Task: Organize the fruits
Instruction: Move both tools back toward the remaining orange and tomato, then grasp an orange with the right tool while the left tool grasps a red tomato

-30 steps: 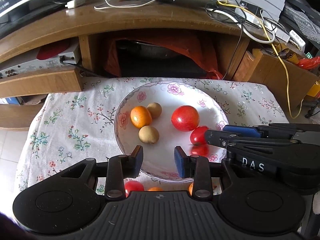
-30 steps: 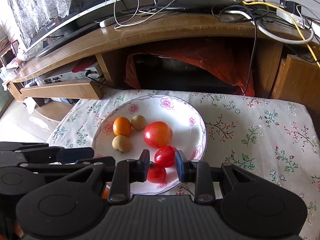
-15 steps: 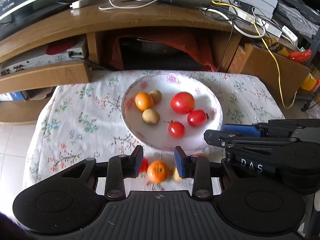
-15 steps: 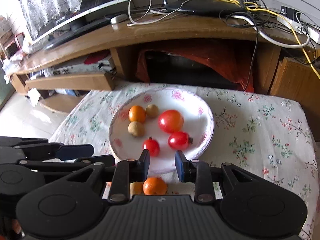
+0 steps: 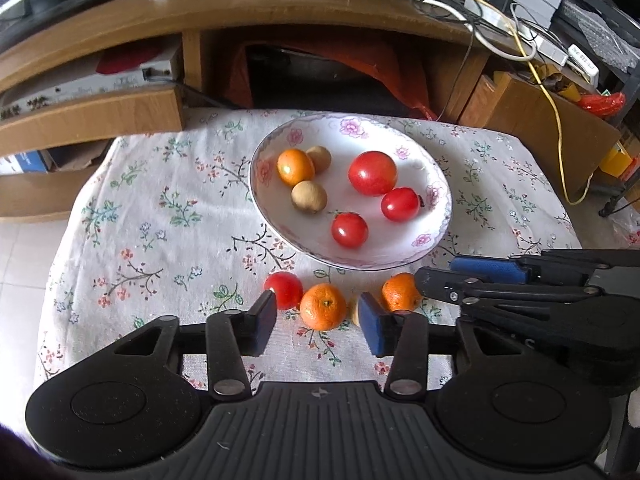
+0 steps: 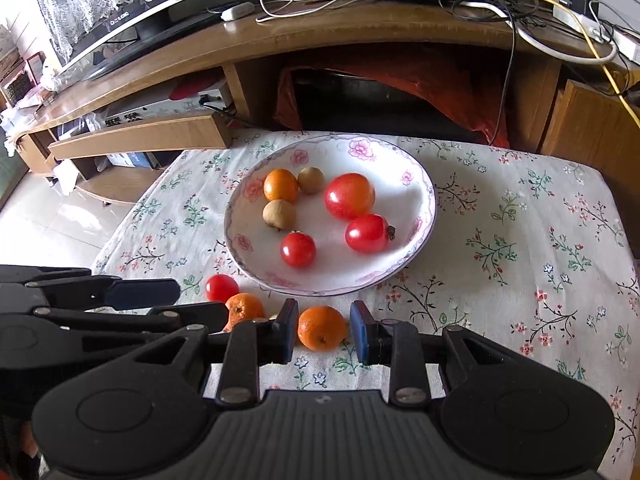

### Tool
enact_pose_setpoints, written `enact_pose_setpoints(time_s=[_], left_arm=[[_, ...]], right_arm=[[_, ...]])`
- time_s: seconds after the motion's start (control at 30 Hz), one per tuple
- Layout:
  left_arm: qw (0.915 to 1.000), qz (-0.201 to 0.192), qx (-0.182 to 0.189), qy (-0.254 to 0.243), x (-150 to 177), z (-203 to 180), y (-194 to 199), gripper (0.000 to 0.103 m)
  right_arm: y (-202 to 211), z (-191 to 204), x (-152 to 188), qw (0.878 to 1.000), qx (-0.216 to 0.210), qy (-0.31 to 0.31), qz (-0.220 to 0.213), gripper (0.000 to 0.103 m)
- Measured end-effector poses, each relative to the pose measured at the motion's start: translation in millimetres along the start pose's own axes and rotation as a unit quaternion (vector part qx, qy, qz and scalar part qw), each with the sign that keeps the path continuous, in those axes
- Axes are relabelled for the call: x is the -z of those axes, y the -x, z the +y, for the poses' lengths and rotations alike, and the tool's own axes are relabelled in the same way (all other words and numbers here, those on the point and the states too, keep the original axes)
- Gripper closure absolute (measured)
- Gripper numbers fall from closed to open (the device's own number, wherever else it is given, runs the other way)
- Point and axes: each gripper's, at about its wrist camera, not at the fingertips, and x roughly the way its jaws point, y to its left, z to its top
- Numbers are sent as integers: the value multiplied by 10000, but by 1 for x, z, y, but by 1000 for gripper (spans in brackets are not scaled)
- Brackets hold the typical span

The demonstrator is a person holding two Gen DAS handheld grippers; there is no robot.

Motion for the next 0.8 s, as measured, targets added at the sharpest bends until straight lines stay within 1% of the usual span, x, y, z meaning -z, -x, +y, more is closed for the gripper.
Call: enact_pose_setpoints(time_s=[0.03,0.33,0.47,0.57,0.63,0.8], left_arm=[[10000,4,-24,15,0,1,-1,48],[9995,24,-13,330,-10,16,-7,45],[9994,28,23,335,-12,15,-9,43],[9993,73,1,369,-13,17,-13,43],[9991,106,13,417,-13,19,-15,43],[9987,204,-3,461,-12,20,-23,42]], right_arm=[[-2,-1,-1,10000,-14,-23,22,80],[-25,-7,0,9996,-38,-91,246,79],[-32,-9,-2,9994,-198,-143,265,78],[-38,-10,-1,9984,-383,-234,355,77],[-42,-11,0,9980,-412,-288,372,77],[-49,-22,0,9950,-681,-598,419,77]])
